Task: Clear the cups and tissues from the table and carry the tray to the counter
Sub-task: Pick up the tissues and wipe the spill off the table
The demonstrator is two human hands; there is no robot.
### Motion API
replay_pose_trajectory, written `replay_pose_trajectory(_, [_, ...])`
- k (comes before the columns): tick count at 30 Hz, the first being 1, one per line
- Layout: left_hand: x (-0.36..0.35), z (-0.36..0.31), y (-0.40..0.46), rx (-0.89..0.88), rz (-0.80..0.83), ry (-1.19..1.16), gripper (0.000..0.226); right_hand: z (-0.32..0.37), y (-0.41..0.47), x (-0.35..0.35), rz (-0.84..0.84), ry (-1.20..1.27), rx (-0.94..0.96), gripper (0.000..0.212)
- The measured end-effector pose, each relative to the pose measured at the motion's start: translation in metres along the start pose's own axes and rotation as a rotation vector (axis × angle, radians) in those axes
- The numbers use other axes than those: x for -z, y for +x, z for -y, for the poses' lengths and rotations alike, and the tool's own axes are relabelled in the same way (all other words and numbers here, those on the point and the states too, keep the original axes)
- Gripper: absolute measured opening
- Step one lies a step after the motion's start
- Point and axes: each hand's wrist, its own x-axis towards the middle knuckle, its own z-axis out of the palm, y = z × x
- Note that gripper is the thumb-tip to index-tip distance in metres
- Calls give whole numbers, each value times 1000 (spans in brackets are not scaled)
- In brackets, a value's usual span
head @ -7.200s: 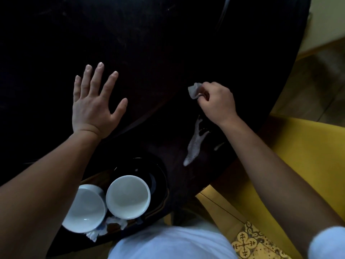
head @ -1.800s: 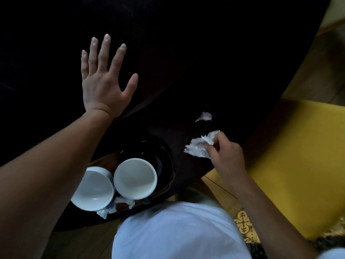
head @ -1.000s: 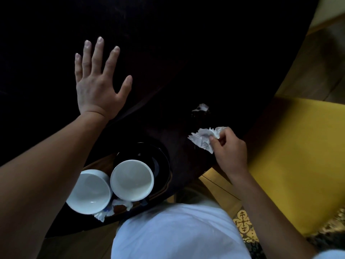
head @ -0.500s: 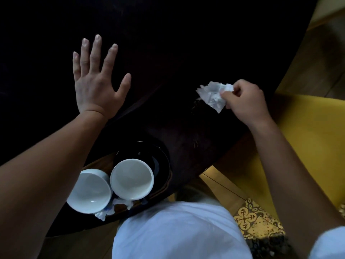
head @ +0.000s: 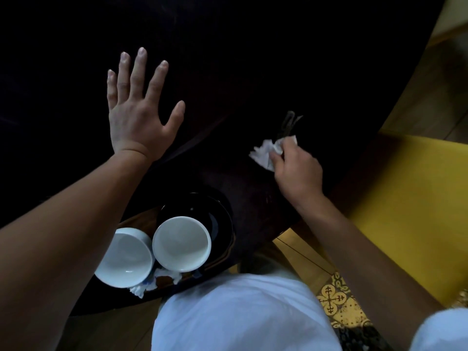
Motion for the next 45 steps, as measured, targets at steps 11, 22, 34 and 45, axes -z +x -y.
replay_pose_trajectory(11, [0, 0, 1, 9, 1, -11, 68, -18, 60, 35, -264, 149, -52, 21])
replay_pose_trajectory(22, [-1, 1, 1, 7, 8, -9, 69, -11, 40, 7, -157, -23, 60, 13])
replay_pose_trajectory(34, [-1, 0, 1, 11, 14, -12, 69, -21, 3, 26, -108, 138, 41, 17])
replay_pose_trajectory(45, [-1, 1, 1, 2, -3, -18, 68, -32, 90, 29, -388, -23, 20, 12])
